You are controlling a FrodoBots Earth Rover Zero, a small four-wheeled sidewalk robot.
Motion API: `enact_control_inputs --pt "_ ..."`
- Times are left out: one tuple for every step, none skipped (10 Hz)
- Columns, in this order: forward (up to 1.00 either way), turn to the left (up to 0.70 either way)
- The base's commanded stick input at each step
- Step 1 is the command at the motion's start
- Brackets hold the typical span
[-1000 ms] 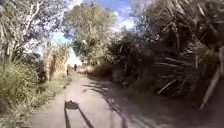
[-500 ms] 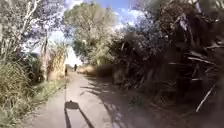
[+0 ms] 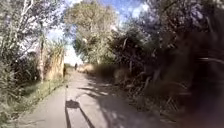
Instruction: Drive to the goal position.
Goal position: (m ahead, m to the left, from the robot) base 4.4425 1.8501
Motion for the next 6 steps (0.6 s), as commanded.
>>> enact_control_inputs --pt "0.7 0.0" --pt "0.7 0.0" --pt "0.7 0.35" --pt "0.7 0.35" --pt "0.7 0.35" --pt "0.7 0.35"
